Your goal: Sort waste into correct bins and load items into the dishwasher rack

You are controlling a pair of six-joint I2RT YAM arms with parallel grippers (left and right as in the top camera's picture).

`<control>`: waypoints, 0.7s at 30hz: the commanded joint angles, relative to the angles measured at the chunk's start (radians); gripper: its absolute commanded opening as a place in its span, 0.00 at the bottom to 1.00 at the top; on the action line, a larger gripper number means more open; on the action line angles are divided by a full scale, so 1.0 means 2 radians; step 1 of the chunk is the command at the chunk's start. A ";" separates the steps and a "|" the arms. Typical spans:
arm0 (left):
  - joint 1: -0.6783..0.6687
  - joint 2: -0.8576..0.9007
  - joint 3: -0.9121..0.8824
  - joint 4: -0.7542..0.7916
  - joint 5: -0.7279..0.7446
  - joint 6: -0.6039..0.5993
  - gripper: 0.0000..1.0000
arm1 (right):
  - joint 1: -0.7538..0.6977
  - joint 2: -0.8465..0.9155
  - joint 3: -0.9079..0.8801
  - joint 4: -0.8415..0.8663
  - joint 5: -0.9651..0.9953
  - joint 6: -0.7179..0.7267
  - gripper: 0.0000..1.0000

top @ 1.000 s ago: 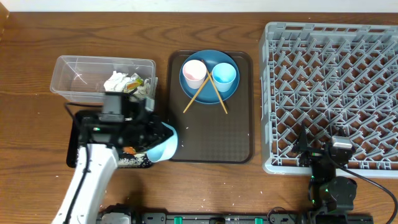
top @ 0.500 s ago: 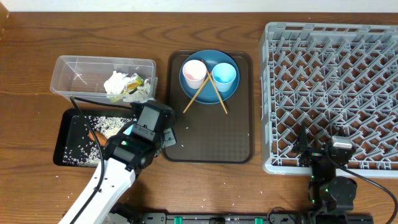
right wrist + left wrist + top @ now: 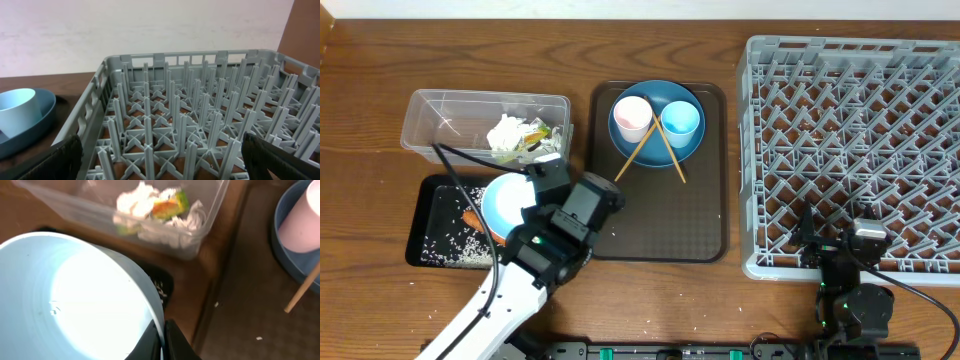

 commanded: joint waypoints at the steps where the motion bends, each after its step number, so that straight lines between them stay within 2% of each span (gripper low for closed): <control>1: -0.018 -0.004 0.006 -0.005 -0.060 0.007 0.06 | 0.007 -0.001 -0.001 -0.002 0.003 0.007 0.99; 6: -0.019 0.003 0.003 -0.007 -0.042 0.006 0.06 | 0.007 -0.001 -0.001 -0.002 0.003 0.007 0.99; 12: -0.019 0.003 0.003 0.008 0.119 0.007 0.06 | 0.007 -0.001 -0.001 -0.002 0.003 0.007 0.99; 15: -0.019 0.003 0.003 0.027 0.217 0.051 0.06 | 0.007 -0.001 -0.001 -0.002 0.003 0.007 0.99; 17: -0.018 0.001 0.004 0.031 0.243 0.062 0.06 | 0.007 -0.001 -0.001 -0.002 0.003 0.007 0.99; 21: 0.007 -0.023 0.011 0.010 0.241 0.086 0.06 | 0.007 -0.001 -0.001 -0.002 0.003 0.007 0.99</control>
